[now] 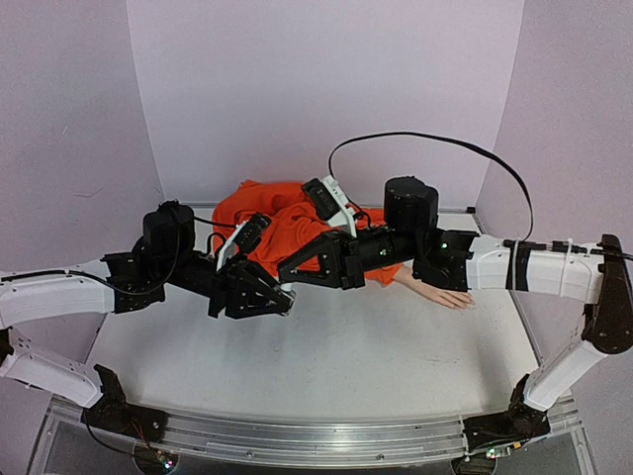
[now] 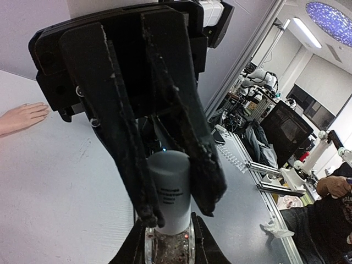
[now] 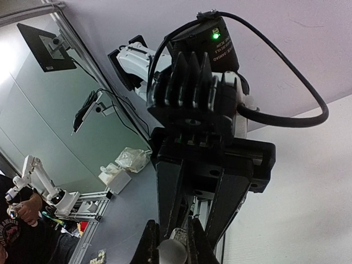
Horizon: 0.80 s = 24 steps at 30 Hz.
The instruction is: Paint the nails
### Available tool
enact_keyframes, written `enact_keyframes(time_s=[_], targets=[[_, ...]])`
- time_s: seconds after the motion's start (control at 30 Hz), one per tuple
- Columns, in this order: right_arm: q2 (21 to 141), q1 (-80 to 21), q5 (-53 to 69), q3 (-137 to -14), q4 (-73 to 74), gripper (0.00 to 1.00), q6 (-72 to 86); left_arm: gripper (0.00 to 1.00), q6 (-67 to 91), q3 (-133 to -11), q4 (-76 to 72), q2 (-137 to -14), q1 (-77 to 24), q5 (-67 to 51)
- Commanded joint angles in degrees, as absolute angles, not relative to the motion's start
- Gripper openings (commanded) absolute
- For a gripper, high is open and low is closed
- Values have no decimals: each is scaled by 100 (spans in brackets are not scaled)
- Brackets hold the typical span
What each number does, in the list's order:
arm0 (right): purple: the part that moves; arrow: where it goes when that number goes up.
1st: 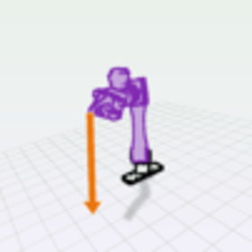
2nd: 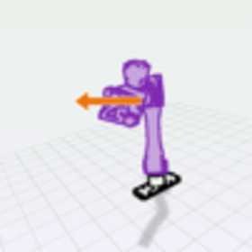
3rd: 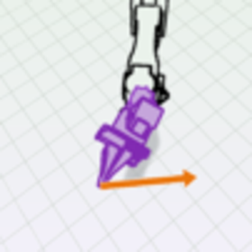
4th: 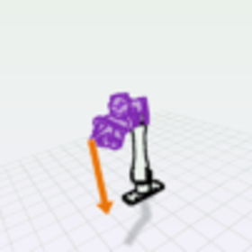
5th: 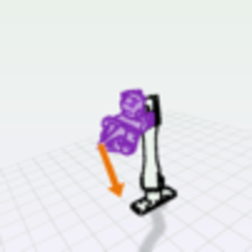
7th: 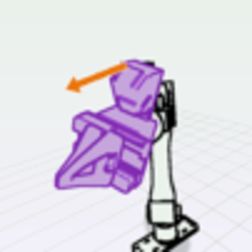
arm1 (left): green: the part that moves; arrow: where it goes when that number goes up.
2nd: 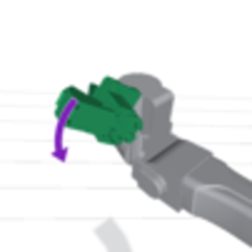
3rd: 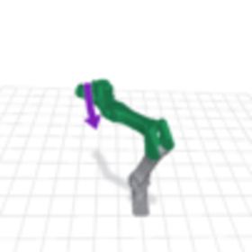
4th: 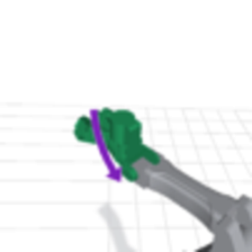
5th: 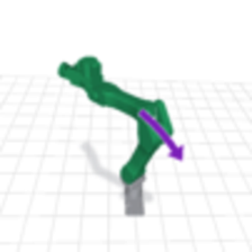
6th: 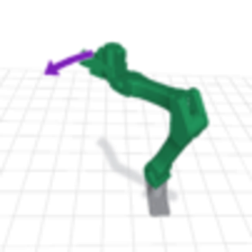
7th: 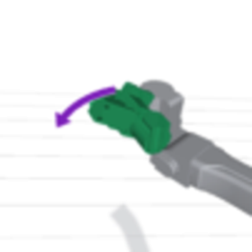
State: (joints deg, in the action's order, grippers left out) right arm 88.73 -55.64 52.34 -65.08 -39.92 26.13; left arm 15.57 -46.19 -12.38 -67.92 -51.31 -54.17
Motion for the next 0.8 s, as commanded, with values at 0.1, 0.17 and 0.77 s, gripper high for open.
enact_keyframes(time_s=[0.1, 0.17, 0.77], targets=[[8875, -5736, 4891, -6460, -4297, 0, 2710, 0, 1451, -4903, -1540, -6411, -5116, -3888], [8907, -5784, 4512, -6407, -4230, 0, 2765, 0, 1249, -4795, -1538, -6254, -5114, -3069], [9989, -7884, -2870, -8730, -1269, 0, 4335, 0, -459, -4516, -2391, -6474, -5368, 710]])
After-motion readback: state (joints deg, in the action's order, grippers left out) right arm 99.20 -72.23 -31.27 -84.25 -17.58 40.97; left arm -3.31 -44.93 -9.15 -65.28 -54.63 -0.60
